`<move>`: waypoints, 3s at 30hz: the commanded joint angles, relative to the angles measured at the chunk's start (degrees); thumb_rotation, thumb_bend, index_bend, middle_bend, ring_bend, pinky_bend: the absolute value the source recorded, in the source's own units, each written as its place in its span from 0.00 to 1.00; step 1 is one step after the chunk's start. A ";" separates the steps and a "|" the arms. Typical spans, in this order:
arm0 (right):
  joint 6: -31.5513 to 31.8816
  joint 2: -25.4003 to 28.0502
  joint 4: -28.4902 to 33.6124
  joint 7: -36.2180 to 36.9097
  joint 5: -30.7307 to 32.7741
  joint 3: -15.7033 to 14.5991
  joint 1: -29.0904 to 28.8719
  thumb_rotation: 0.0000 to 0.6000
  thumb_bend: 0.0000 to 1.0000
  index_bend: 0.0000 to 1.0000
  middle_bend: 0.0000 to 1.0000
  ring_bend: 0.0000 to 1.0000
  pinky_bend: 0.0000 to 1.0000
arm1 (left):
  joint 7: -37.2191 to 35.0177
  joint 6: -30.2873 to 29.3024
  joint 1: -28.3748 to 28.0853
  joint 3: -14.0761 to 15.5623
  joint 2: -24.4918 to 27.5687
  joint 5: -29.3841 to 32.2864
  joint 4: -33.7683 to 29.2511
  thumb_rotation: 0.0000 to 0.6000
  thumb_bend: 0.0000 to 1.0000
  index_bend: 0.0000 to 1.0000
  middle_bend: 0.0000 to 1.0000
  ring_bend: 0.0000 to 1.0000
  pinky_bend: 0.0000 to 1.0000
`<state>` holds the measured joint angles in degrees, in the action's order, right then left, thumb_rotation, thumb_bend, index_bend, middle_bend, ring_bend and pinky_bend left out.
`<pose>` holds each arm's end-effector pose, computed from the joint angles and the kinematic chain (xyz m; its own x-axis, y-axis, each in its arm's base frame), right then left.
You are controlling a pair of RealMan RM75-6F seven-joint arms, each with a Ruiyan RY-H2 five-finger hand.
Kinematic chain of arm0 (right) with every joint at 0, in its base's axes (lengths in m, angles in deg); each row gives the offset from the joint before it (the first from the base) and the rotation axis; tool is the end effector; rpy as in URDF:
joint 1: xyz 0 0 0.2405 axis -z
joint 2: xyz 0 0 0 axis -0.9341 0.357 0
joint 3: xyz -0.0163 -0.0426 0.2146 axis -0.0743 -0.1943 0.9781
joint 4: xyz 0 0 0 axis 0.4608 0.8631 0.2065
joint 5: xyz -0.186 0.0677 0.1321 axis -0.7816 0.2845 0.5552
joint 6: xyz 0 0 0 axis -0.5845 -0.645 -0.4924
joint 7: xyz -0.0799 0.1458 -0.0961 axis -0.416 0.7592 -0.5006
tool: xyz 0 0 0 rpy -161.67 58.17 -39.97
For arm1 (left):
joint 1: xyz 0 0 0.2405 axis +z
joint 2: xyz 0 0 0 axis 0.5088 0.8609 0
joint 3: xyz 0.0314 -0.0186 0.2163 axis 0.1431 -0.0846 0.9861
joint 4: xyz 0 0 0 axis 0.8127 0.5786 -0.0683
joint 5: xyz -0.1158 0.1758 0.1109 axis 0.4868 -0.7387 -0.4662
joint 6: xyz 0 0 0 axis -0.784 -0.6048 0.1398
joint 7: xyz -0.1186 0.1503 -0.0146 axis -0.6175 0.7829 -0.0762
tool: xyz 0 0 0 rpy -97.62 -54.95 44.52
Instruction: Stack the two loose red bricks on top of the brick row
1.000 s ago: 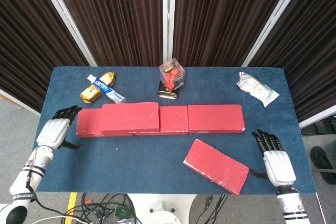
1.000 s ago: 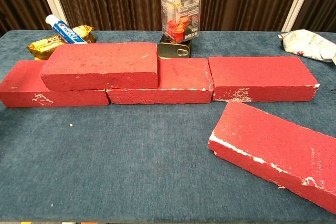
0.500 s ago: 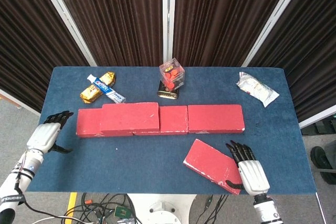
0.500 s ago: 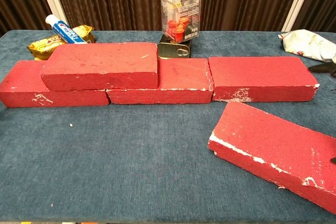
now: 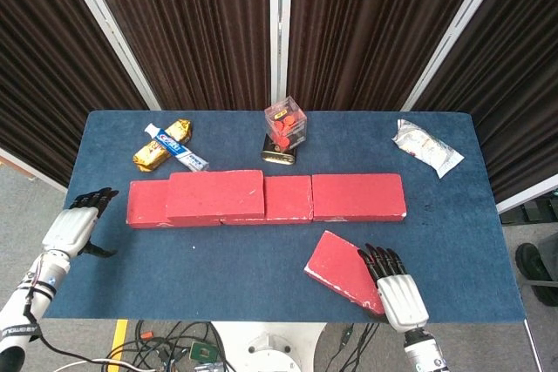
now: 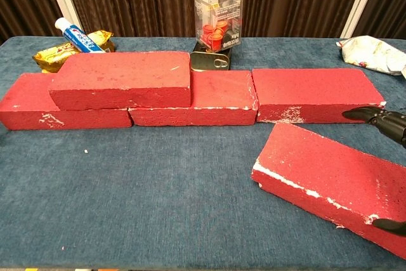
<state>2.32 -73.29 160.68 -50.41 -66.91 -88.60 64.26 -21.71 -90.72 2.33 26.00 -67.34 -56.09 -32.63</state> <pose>-0.1656 -0.1739 -0.0365 0.3263 -0.2747 0.9045 -0.9412 -0.1829 0.2840 -0.2654 0.2922 0.0585 0.3303 0.4175 0.8465 0.9296 0.0116 -0.3684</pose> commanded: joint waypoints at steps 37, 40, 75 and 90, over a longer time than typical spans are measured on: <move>-7.02 4.72 -4.38 2.99 8.28 4.20 -3.95 1.00 0.00 0.00 0.00 0.00 0.00 | 4.06 3.97 0.38 -2.21 -2.40 3.11 1.15 1.00 0.00 0.00 0.00 0.00 0.00; -8.73 6.48 -2.21 2.63 7.79 3.76 -5.15 1.00 0.00 0.00 0.00 0.00 0.00 | 3.72 4.21 0.35 -2.46 -1.96 3.01 0.81 1.00 0.00 0.00 0.00 0.00 0.00; -16.57 3.20 5.22 -9.17 28.06 7.20 -15.43 1.00 0.00 0.00 0.00 0.00 0.00 | 1.31 4.79 1.35 -2.86 -2.51 -0.03 3.86 1.00 0.00 0.00 0.00 0.00 0.00; -14.90 1.73 4.57 -10.74 31.69 6.40 -18.17 1.00 0.00 0.00 0.04 0.00 0.00 | 0.40 3.26 2.33 -3.51 -2.27 -1.68 3.39 1.00 0.00 0.00 0.00 0.00 0.00</move>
<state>-12.78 -71.41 165.34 -61.31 -35.09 -82.13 46.13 -21.33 -87.48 4.66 22.50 -69.61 -57.79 -29.22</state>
